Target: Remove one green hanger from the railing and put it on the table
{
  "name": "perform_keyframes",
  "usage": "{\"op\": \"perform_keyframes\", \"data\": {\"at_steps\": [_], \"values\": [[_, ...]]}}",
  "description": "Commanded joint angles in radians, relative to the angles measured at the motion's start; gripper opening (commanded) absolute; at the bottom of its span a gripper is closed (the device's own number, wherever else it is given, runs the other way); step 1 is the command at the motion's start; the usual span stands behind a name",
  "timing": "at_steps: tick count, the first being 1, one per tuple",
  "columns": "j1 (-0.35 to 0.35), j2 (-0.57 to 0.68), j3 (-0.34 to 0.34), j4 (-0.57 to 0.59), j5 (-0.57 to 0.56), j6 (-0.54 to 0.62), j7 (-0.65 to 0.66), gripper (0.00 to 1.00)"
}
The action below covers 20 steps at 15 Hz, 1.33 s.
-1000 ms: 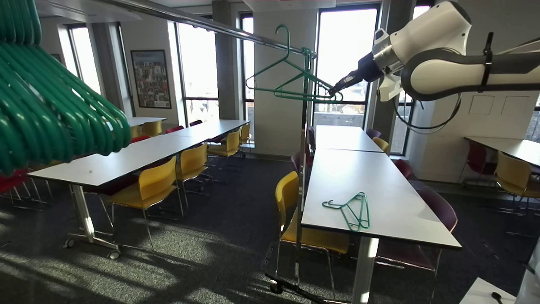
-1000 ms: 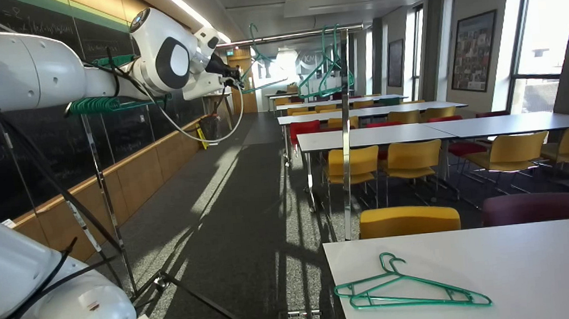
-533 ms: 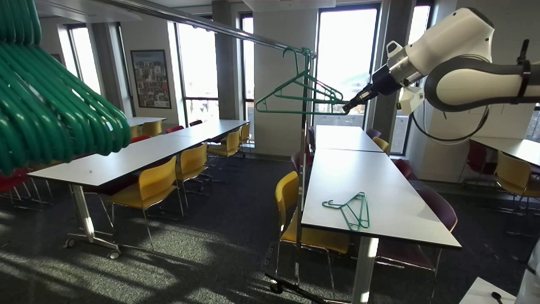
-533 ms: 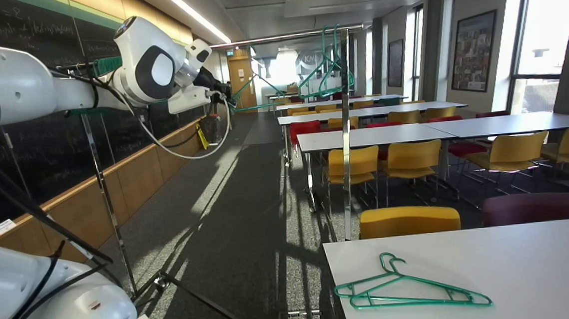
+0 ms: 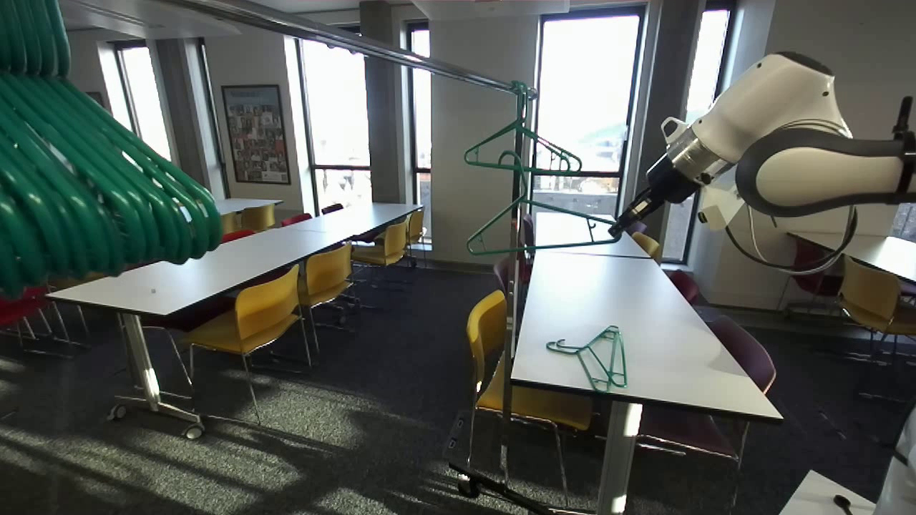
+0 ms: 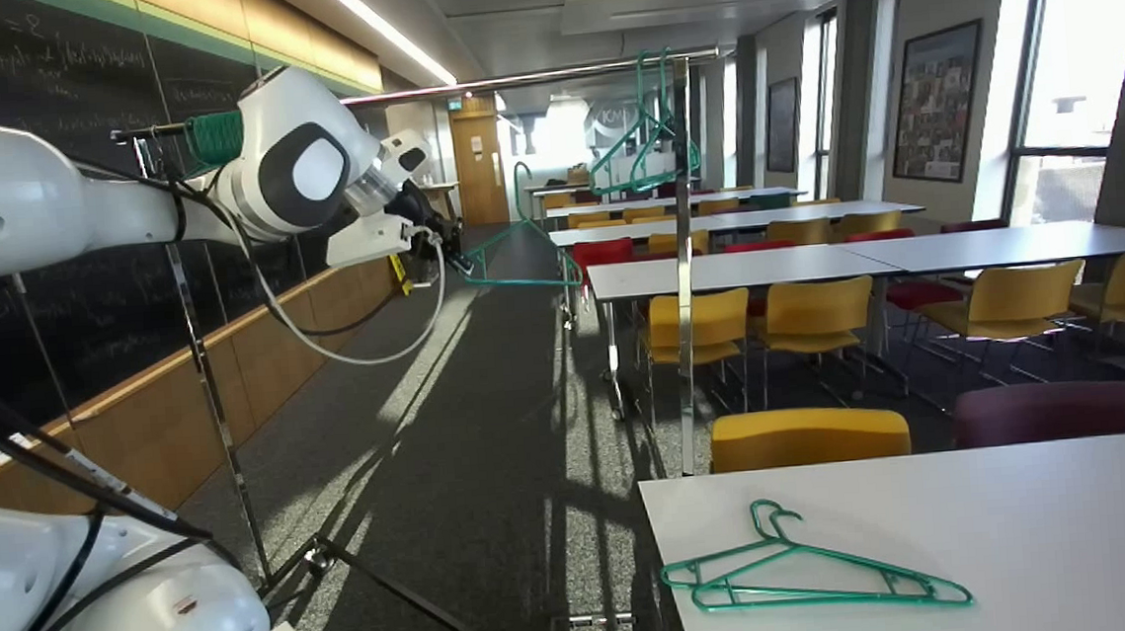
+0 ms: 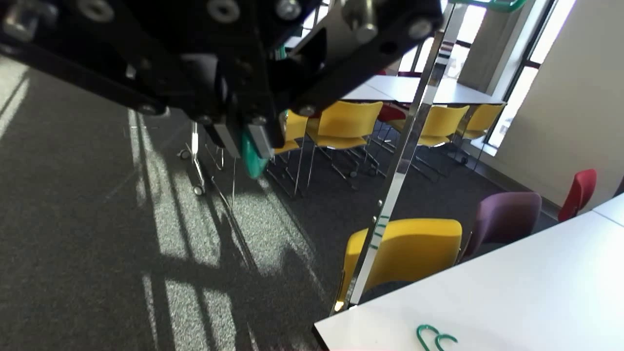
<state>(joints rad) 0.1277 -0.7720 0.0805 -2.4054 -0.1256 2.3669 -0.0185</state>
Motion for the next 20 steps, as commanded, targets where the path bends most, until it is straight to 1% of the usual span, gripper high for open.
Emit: {"op": "perform_keyframes", "data": {"at_steps": [1,3,8,12,16,20], "values": [[-0.021,-0.033,0.009,-0.047,-0.023,-0.059,-0.039,0.02],[-0.032,-0.030,0.012,-0.061,-0.052,-0.096,-0.051,0.02],[-0.080,-0.020,0.025,-0.088,-0.175,-0.181,-0.067,0.02],[-0.083,-0.015,0.025,-0.095,-0.234,-0.246,-0.092,0.02],[-0.090,-0.001,0.027,-0.091,-0.308,-0.342,-0.117,0.02],[-0.116,0.035,0.029,-0.093,-0.457,-0.431,-0.156,0.02]]}}
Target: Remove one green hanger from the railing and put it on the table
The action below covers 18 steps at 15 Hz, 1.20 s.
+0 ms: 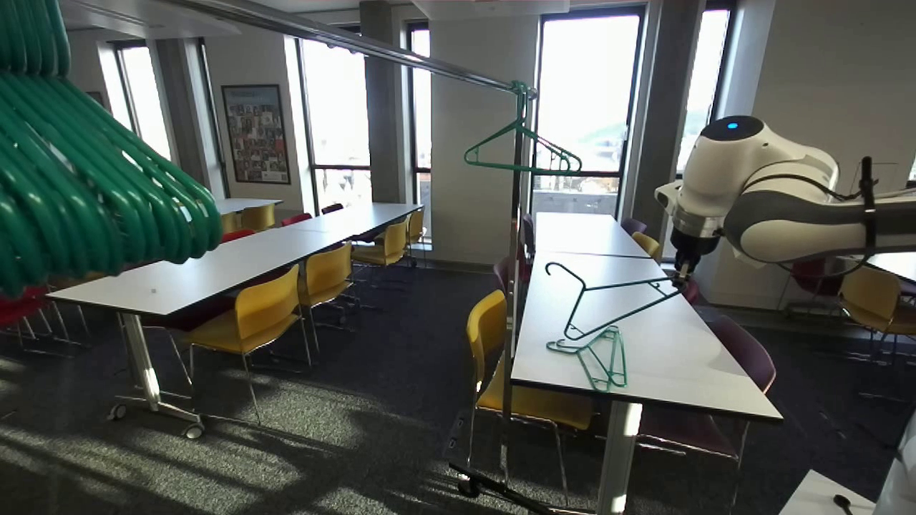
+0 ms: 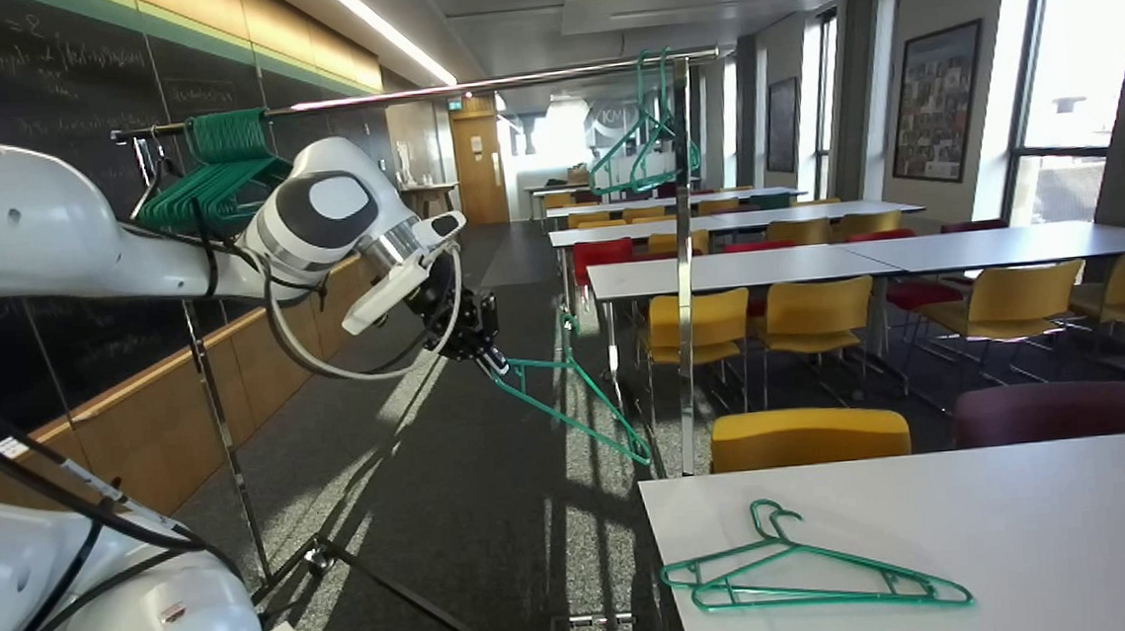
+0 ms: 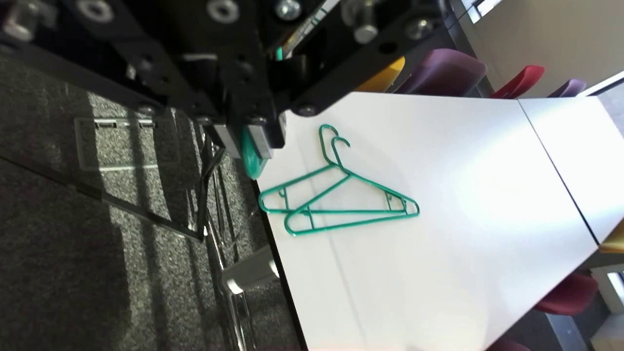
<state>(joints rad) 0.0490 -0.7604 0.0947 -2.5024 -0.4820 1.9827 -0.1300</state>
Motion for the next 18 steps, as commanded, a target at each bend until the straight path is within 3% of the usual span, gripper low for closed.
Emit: {"op": "perform_keyframes", "data": {"at_steps": [1,6,13,18], "values": [[-0.044,0.039,0.013,0.005,-0.147,-0.055,-0.049,0.02],[-0.080,0.160,-0.006,0.040,-0.443,-0.060,-0.025,0.02],[-0.066,0.260,-0.037,0.096,-0.813,-0.075,-0.016,0.02],[-0.074,0.322,-0.052,0.095,-1.125,-0.070,0.106,0.02]]}}
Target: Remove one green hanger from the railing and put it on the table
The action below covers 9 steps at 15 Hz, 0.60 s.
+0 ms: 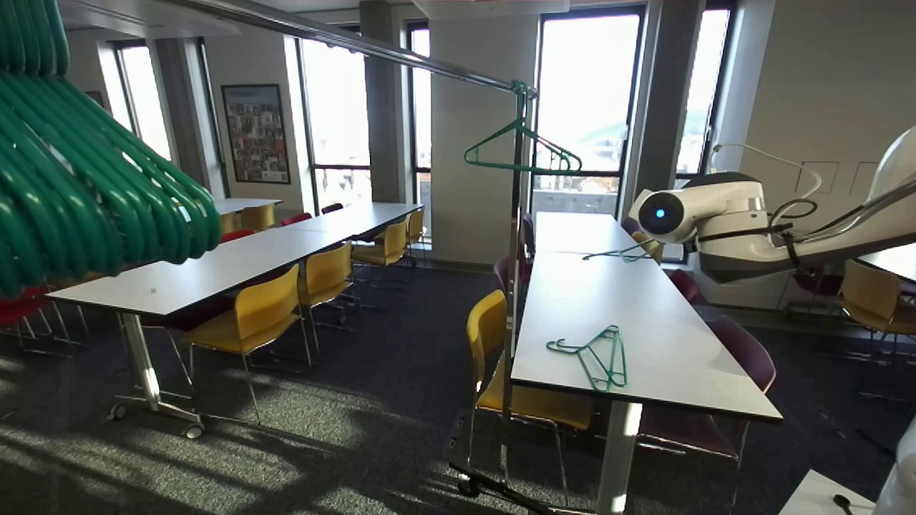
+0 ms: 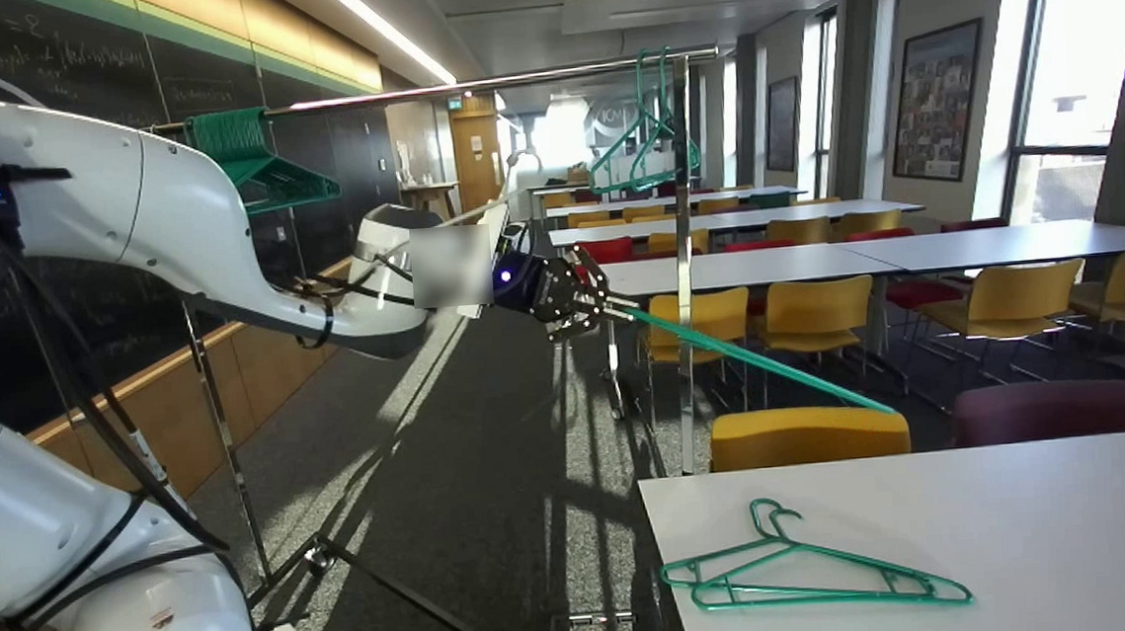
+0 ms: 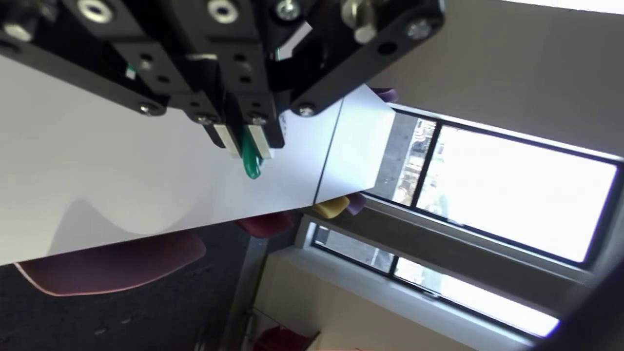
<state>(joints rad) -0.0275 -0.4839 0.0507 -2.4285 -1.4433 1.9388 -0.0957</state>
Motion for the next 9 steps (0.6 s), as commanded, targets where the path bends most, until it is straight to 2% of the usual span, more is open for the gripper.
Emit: {"op": "perform_keyframes", "data": {"at_steps": [1,4,5,9], "values": [[0.005,0.059,-0.012,0.018,-0.222,-0.029,0.112,0.02],[0.024,0.084,-0.018,0.017,-0.328,-0.034,0.300,0.02],[0.037,0.091,-0.018,0.023,-0.310,-0.039,0.361,0.02],[0.079,0.099,-0.017,0.019,-0.120,-0.069,0.505,0.02]]}}
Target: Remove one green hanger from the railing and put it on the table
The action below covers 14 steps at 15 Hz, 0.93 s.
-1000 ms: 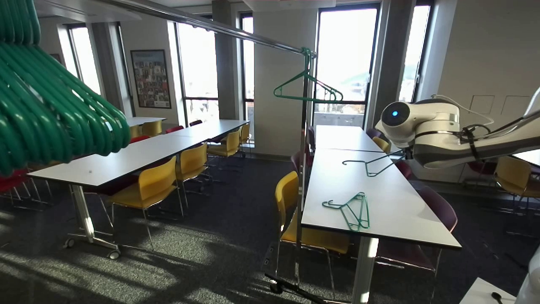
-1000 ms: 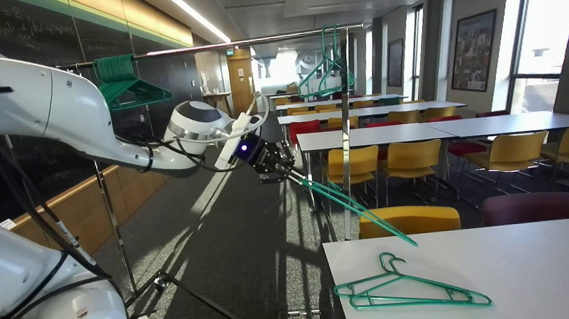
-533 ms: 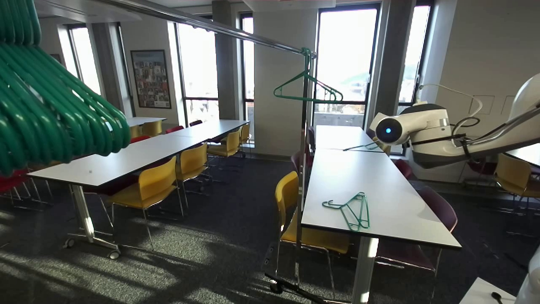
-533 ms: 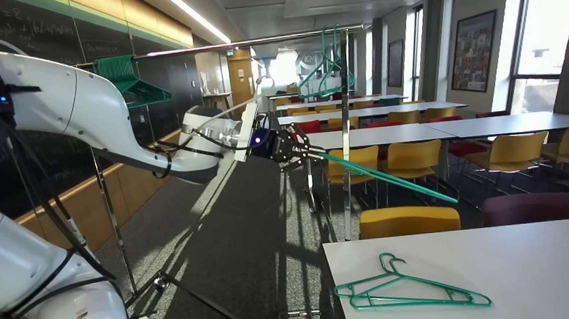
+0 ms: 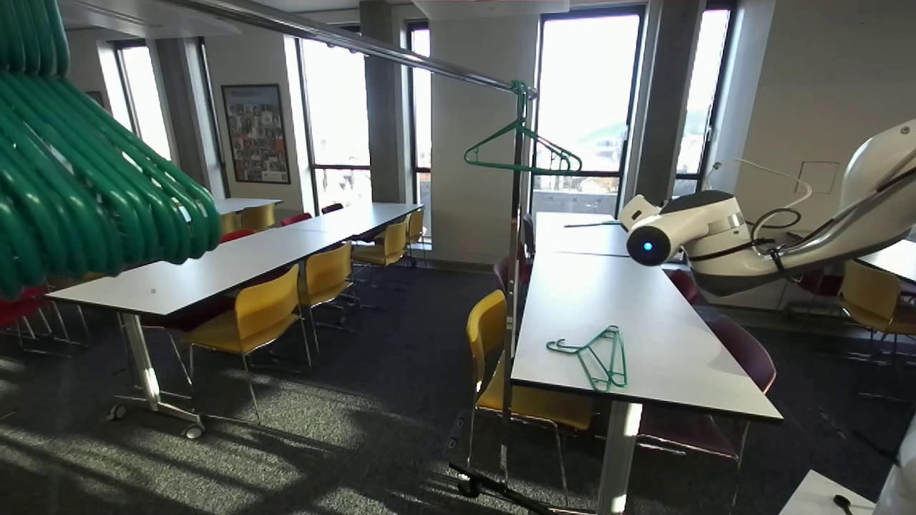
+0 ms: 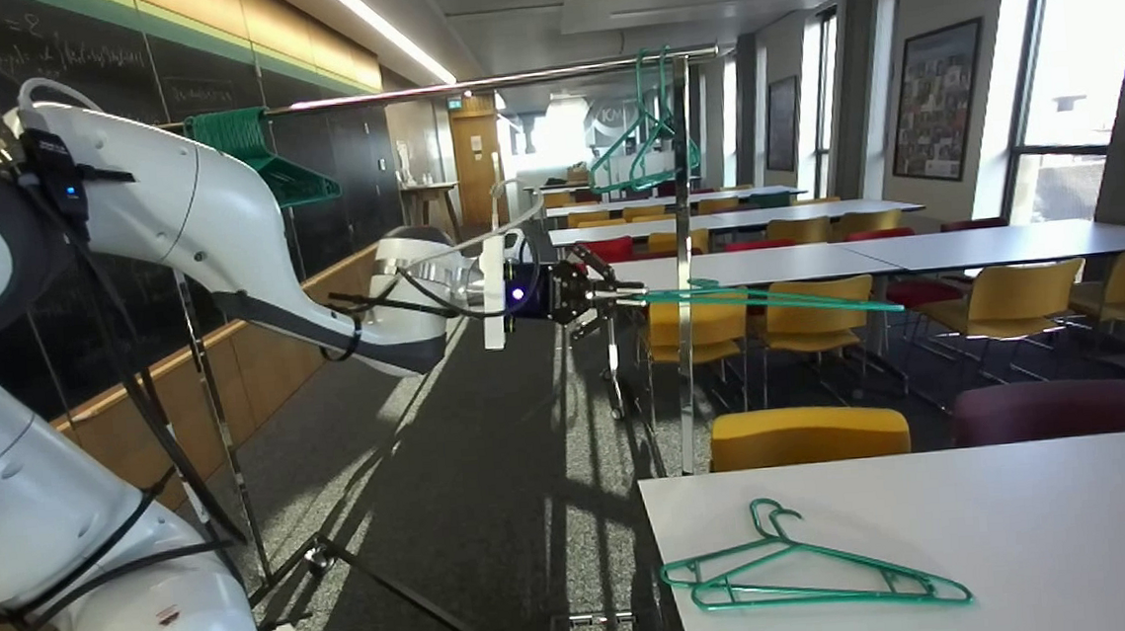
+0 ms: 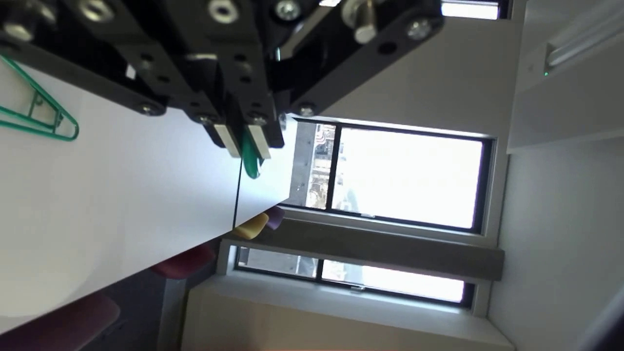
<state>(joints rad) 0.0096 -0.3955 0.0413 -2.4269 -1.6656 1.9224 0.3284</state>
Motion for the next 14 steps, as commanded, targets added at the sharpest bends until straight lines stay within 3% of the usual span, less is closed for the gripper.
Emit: {"op": "perform_keyframes", "data": {"at_steps": [1,4,8,14], "values": [[0.048,0.009,-0.007,0.010,0.151,-0.055,0.112,0.02],[0.051,0.001,-0.007,-0.016,0.255,-0.053,0.244,0.02],[0.038,0.024,-0.010,-0.035,0.270,-0.025,0.415,0.02],[0.052,0.029,-0.036,-0.024,0.348,0.114,0.442,0.02]]}}
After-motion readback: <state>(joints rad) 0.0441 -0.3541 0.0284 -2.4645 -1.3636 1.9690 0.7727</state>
